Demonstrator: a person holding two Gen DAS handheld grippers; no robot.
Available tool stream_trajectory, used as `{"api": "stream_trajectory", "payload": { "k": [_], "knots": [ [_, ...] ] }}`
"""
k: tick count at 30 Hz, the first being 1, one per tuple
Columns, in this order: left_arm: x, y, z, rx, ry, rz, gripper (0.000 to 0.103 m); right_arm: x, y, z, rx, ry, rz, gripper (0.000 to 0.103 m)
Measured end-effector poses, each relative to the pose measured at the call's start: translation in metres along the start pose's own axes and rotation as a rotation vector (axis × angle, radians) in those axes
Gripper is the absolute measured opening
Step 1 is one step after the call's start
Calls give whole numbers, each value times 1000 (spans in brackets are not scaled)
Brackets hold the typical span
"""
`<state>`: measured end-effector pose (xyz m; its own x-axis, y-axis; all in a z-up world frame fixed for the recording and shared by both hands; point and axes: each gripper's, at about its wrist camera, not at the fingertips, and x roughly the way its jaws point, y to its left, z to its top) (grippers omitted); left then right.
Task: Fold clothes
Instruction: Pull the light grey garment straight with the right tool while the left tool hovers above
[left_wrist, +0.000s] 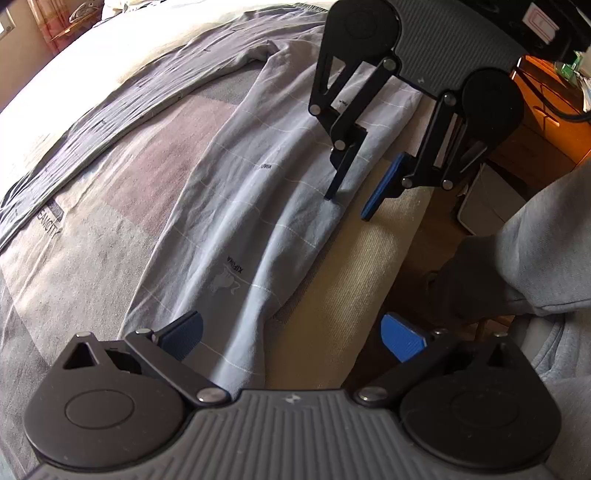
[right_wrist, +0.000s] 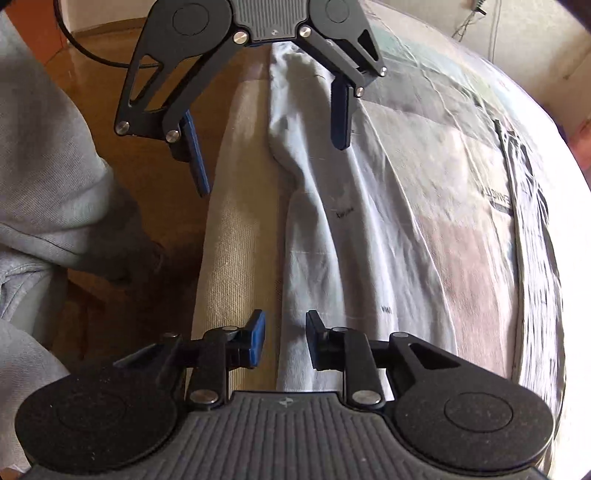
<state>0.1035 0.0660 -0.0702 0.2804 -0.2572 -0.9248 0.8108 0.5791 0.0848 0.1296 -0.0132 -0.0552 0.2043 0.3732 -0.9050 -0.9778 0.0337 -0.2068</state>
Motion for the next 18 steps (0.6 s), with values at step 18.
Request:
{"api": "stream_trajectory", "payload": {
  "k": [18],
  "knots": [
    [-2, 28, -23, -83, -56, 26, 102, 5, -10, 29, 92, 33, 32, 31]
  ]
}}
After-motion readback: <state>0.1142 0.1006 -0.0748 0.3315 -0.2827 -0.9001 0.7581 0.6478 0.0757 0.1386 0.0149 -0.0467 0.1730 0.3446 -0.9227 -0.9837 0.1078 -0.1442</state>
